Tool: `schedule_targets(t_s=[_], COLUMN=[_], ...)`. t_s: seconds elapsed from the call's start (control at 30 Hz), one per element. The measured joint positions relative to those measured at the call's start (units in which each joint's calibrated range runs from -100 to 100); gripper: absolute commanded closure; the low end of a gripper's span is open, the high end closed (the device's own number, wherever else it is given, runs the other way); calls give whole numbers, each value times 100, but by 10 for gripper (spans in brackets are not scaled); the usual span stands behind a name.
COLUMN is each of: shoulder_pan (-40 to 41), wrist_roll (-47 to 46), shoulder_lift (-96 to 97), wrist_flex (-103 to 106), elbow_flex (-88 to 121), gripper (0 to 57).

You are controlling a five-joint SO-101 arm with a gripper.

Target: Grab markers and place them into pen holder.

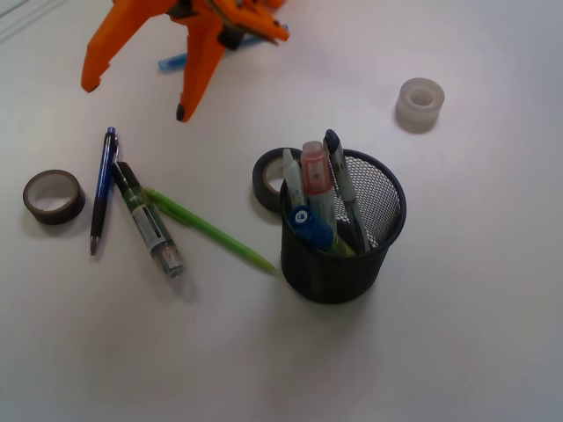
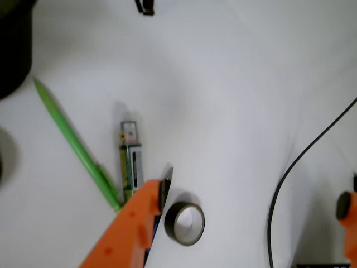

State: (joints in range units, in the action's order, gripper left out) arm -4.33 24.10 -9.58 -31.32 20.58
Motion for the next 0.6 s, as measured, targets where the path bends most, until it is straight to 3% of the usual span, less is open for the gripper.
schedule_targets(t_s=[0.3,0.6], shoulder_pan=[-296,-385], wrist_roll=[-244,-474], shoulder_lift=[1307,4033], wrist_flex=[-1737,-4838], elbow_flex=[-692,-5139], gripper=[233,234])
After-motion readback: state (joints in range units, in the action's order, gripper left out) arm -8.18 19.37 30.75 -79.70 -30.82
